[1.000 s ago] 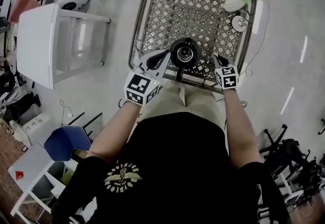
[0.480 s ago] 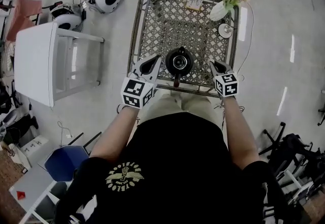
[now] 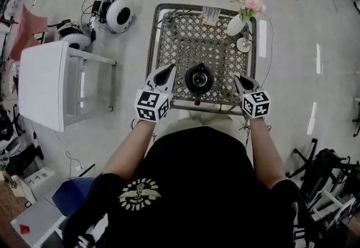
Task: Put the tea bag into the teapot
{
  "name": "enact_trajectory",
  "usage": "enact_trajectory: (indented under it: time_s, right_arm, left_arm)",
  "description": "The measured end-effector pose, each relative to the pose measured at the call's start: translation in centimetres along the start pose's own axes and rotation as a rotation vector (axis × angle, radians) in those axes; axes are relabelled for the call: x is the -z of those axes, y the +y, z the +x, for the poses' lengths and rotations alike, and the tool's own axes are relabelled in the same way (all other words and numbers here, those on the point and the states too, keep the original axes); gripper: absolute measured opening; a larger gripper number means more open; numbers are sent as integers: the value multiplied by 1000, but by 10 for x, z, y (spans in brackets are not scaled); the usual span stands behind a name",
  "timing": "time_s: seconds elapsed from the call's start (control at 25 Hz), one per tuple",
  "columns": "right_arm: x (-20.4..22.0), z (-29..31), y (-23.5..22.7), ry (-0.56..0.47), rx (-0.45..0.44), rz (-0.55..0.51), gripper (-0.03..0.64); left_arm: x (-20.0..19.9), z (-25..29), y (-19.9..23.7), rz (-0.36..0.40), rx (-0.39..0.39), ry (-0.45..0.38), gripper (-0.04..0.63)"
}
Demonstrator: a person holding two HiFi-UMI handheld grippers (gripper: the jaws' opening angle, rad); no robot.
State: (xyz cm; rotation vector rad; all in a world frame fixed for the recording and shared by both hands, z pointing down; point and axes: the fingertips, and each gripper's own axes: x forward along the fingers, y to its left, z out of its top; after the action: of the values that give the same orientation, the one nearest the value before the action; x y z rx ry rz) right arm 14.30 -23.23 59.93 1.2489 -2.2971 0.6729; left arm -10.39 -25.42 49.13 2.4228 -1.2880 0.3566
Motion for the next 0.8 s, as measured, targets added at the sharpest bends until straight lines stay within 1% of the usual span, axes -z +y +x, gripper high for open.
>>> enact_trajectory:
  time_s: [0.2, 0.4, 0.44, 0.6, 0.8]
  right_arm:
    - [-33, -25, 9, -72, 16, -7, 34]
    - [-66, -43, 15, -138, 24, -12, 34]
    - [-73, -45, 18, -150, 19, -12, 34]
    - [-98, -50, 34, -191, -8, -24, 34]
    - [-118, -47, 59, -218, -50, -51, 34]
  left_arm:
    - [-20, -5, -2, 2, 40, -49, -3]
    - [-30, -13, 9, -9, 23, -64, -3]
    - [-31, -15, 11, 0, 19, -64, -3]
    - [-31, -19, 18, 86, 6, -43, -3]
    - [-34, -27, 22, 84, 11, -55, -3]
